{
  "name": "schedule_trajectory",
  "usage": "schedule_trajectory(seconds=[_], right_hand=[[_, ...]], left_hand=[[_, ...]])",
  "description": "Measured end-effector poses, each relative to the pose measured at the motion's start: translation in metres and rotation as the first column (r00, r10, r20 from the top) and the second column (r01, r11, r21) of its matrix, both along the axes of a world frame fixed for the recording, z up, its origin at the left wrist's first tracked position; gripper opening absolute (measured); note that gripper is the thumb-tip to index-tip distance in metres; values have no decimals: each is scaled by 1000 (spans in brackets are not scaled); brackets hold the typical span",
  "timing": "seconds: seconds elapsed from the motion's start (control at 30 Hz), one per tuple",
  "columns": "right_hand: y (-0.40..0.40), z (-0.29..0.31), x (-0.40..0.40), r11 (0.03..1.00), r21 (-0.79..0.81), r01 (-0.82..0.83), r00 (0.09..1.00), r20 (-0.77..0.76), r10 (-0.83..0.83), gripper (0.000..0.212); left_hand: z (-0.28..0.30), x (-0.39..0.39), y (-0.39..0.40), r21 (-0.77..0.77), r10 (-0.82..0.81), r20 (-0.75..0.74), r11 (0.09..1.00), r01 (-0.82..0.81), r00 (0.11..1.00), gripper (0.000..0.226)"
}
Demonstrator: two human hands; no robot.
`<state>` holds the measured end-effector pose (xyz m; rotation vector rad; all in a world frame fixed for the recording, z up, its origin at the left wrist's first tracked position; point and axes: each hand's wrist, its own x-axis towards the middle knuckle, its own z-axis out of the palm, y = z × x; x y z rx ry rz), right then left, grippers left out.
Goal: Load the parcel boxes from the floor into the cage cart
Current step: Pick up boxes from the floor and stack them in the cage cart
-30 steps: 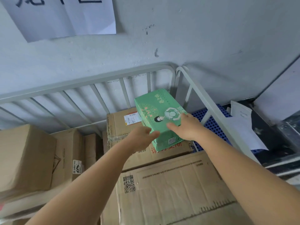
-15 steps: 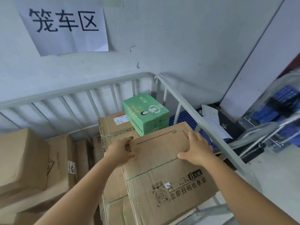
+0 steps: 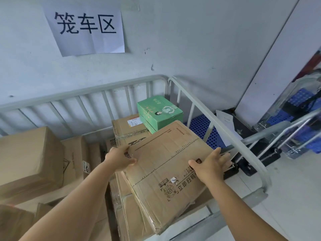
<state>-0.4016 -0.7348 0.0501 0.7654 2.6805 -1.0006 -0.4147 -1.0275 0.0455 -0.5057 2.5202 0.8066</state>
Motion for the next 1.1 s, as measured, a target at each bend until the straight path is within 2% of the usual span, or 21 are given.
schedule_trajectory(seconds=[0.07, 0.13, 0.23, 0.33, 0.4, 0.5, 0.67, 0.77, 0.83, 0.93, 1.0, 1.1], right_hand=[[-13, -2, 2, 1000, -12, -14, 1000, -21, 14, 122], [-29, -5, 5, 995, -96, -34, 999, -19, 32, 123], [-54, -9, 17, 972, -208, -108, 994, -29, 104, 119], [-79, -12, 27, 949, -256, -182, 983, -24, 182, 117], [-94, -16, 30, 944, -263, -199, 979, -13, 202, 108], [-110, -13, 27, 935, -289, -203, 976, 21, 219, 80], [-127, -4, 3, 907, -355, -225, 967, 36, 254, 75], [-138, -8, -15, 873, -388, -294, 938, 58, 341, 84], [-146, -6, -31, 857, -384, -344, 922, 36, 386, 75], [-158, -1, -65, 841, -377, -388, 911, -21, 411, 58], [-167, 0, -89, 820, -368, -438, 888, -32, 460, 61], [-177, 5, -125, 788, -388, -479, 854, 3, 521, 92]], left_hand=[[9, 16, -7, -13, 30, 10, 999, -30, 999, 85], [14, 28, -15, -50, 67, 23, 997, -66, 997, 78], [18, 49, -31, -25, 120, 57, 993, -119, 991, 80], [16, 70, -50, 88, 210, 64, 973, -215, 976, 83], [15, 82, -58, 162, 299, 41, 940, -302, 953, 75], [13, 92, -64, 232, 398, 0, 892, -387, 918, 75], [13, 94, -75, 323, 512, -50, 821, -471, 858, 69], [12, 90, -80, 362, 588, -62, 766, -531, 806, 68], [9, 81, -85, 389, 642, -77, 724, -570, 763, 66], [6, 60, -90, 423, 697, -92, 674, -606, 711, 52], [5, 44, -95, 431, 723, -94, 649, -626, 685, 50], [7, 14, -101, 418, 738, -116, 643, -642, 664, 60]])
